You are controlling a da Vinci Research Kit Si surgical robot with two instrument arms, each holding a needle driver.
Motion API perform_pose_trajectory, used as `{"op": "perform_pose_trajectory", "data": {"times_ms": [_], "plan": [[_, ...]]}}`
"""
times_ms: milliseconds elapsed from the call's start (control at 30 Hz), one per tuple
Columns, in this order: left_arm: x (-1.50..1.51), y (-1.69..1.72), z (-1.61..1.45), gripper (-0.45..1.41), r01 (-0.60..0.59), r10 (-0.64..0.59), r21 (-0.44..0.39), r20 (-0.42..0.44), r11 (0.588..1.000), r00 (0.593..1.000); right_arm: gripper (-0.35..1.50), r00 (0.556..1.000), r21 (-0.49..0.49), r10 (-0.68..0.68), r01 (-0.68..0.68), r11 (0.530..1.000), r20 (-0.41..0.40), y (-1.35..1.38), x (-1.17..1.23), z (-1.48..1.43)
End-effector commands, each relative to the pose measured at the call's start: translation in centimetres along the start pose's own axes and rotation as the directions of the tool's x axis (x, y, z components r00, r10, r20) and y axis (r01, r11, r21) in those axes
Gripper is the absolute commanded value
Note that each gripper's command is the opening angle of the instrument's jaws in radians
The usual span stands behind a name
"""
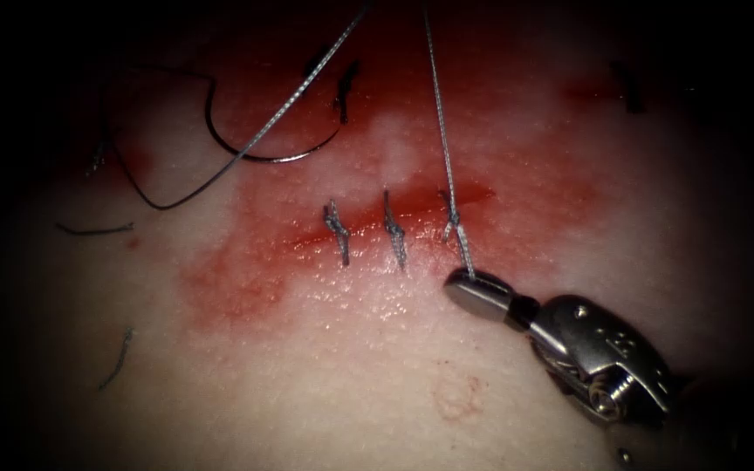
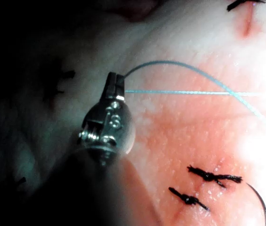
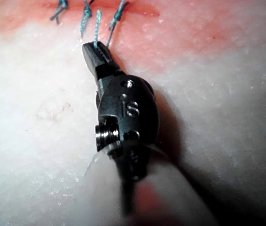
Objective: Wound Closure
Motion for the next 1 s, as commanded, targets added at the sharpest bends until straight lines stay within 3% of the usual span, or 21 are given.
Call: {"op": "perform_pose_trajectory", "data": {"times_ms": [33,300,567,867,1000], "plan": [[-0.02,-0.03,0.07,-0.45,-0.010,0.010,0.001,0.003,1.000,1.000,-0.35,1.000,0.009,-0.010,0.010,1.000,0.011,-0.04,-0.12,0.07],[-0.03,-0.04,0.03,-0.45,-0.102,0.094,0.069,0.107,0.992,0.990,-0.35,0.996,0.014,-0.047,0.046,0.999,0.078,-0.11,-0.46,0.10],[0.00,-0.10,-0.05,-0.45,-0.144,0.120,0.144,0.163,0.979,0.979,-0.35,0.994,0.030,-0.055,0.053,0.998,0.091,-0.24,-0.55,0.01],[0.04,-0.14,-0.07,-0.45,-0.135,0.108,0.156,0.167,0.978,0.980,-0.35,0.987,0.031,-0.109,0.106,0.994,0.122,-0.35,-0.63,-0.04],[0.08,-0.08,-0.09,-0.45,-0.076,0.070,0.140,0.046,0.987,0.996,-0.35,0.982,0.008,-0.180,0.179,0.984,0.061,-0.36,-0.46,0.02]]}}
